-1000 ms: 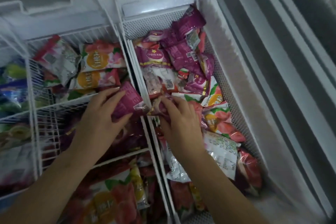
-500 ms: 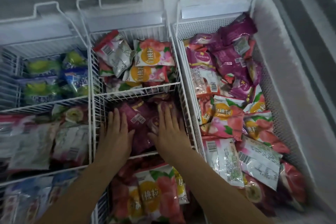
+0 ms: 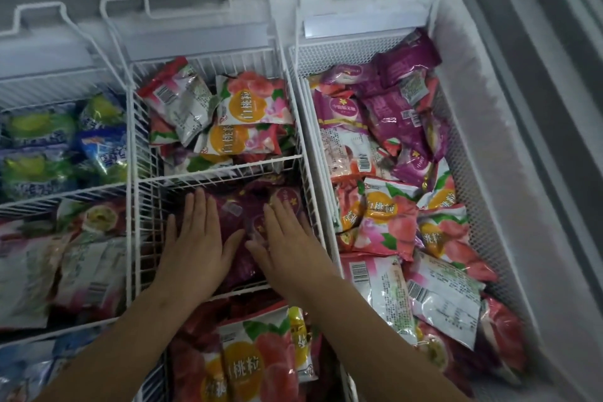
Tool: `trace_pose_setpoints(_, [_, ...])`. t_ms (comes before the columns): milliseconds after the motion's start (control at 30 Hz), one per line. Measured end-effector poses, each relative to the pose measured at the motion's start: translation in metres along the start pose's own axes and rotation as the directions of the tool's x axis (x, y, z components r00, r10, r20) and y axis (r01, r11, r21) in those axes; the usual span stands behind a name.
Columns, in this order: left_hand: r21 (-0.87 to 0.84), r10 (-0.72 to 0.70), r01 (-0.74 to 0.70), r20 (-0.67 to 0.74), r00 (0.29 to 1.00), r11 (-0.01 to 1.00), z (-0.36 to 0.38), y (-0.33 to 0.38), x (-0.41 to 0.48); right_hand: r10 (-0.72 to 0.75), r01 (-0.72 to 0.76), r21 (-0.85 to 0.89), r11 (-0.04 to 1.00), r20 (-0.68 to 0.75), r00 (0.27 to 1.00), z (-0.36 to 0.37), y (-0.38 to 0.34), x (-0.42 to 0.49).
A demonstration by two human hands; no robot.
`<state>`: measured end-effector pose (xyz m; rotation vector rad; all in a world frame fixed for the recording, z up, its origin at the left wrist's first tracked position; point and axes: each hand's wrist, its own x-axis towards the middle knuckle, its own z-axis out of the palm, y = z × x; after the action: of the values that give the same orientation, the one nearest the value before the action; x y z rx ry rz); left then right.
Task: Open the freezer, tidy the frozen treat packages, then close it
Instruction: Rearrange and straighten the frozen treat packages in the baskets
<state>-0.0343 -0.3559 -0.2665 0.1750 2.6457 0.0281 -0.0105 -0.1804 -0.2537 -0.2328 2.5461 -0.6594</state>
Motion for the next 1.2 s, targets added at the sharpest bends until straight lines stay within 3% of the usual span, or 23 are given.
trace_pose_setpoints(67, [-0.087, 0.179, -0.197, -0.18, 0.967, 0.977, -0.013, 0.022, 0.0, -0.038, 0.059, 0.086, 0.995, -0.234, 0.971, -0.022, 0.01, -0.01])
trace_pose_setpoints(167, [-0.191, 0.394, -0.511, -0.435, 0.809, 0.838, -0.036, 0.072, 0.013, 0.016, 0.068, 0.139, 0.988, -0.528, 0.849, -0.062, 0.044, -0.018])
trace_pose_setpoints(267, [-0.189, 0.457, -0.639, -0.552, 0.697, 0.746, -0.059, 0.129, 0.045, 0.191, -0.096, 0.183, 0.978, -0.629, 0.753, -0.1, 0.096, -0.015])
trace_pose_setpoints(367, [-0.159, 0.445, -0.607, -0.543, 0.713, 0.779, -0.08, 0.172, 0.091, 0.32, -0.26, 0.19, 0.947, -0.642, 0.697, -0.126, 0.143, -0.006])
trace_pose_setpoints(500, [0.029, 0.45, -0.472, -0.359, 0.817, 0.881, -0.092, 0.2, 0.155, 0.393, -0.377, 0.149, 0.914, -0.556, 0.733, -0.137, 0.181, 0.008])
trace_pose_setpoints(567, [0.085, 0.394, -0.385, -0.242, 0.887, 0.919, -0.09, 0.202, 0.172, 0.402, -0.407, 0.116, 0.906, -0.535, 0.743, -0.133, 0.19, 0.012])
trace_pose_setpoints(667, [0.158, 0.372, -0.345, -0.196, 0.907, 0.925, -0.084, 0.2, 0.177, 0.343, -0.372, 0.075, 0.925, -0.586, 0.734, -0.122, 0.195, 0.01])
trace_pose_setpoints(867, [0.19, 0.413, -0.376, -0.228, 0.882, 0.907, -0.07, 0.198, 0.145, 0.284, -0.296, 0.047, 0.954, -0.448, 0.847, -0.1, 0.199, 0.001])
trace_pose_setpoints(1033, [0.184, 0.434, -0.394, -0.312, 0.845, 0.9, -0.072, 0.193, 0.109, 0.324, -0.333, 0.072, 0.94, -0.492, 0.808, -0.101, 0.186, -0.017])
trace_pose_setpoints(1200, [0.028, 0.287, -0.328, -0.556, 0.78, 0.944, -0.079, 0.136, 0.049, 0.211, -0.119, 0.19, 0.975, -0.598, 0.773, -0.096, 0.127, -0.027])
